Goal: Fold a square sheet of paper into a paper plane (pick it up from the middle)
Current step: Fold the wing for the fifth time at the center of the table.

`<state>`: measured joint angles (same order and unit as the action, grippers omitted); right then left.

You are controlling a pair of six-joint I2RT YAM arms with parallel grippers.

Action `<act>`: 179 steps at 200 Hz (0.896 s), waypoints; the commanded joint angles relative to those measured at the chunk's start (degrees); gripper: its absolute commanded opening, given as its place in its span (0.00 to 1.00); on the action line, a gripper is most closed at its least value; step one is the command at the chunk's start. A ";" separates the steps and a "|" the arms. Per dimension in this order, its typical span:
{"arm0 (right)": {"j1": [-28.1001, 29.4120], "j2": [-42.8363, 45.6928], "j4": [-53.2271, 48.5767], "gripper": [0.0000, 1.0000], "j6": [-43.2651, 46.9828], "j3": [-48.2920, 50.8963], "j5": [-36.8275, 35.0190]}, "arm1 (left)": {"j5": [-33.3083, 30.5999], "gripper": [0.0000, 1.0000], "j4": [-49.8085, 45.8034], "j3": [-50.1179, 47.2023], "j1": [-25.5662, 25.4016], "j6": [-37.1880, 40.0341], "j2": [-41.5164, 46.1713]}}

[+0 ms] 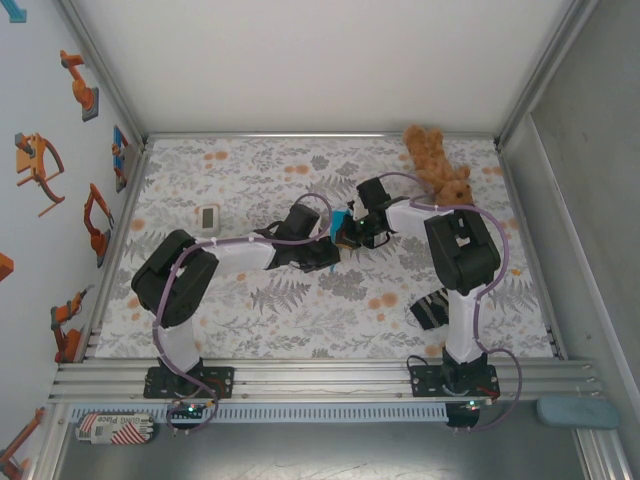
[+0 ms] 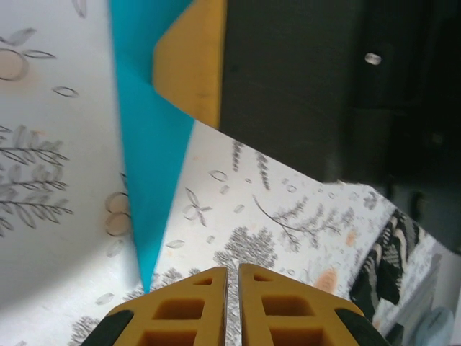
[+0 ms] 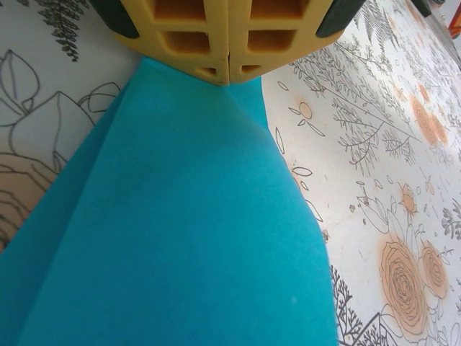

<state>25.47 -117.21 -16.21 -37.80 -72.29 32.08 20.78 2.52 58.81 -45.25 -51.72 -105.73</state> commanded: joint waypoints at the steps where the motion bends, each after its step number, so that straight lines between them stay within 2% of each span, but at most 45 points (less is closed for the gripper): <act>1: -0.52 -1.20 -0.65 0.02 -2.75 2.50 -5.76 | -0.98 0.12 -0.45 1.19 1.03 -0.08 -1.74; 123: -0.58 -1.47 1.06 0.02 -5.21 3.44 -6.05 | 1.19 0.11 -0.56 6.39 2.80 -1.18 -8.72; 179: -0.52 -2.13 1.00 0.02 -6.97 3.93 -7.96 | -2.00 0.11 -9.94 7.09 1.65 1.77 -8.49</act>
<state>25.41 -117.10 -11.97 -43.11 -70.85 31.68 20.36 -0.27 65.39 -42.72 -51.88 -114.04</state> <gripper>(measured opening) 0.049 0.108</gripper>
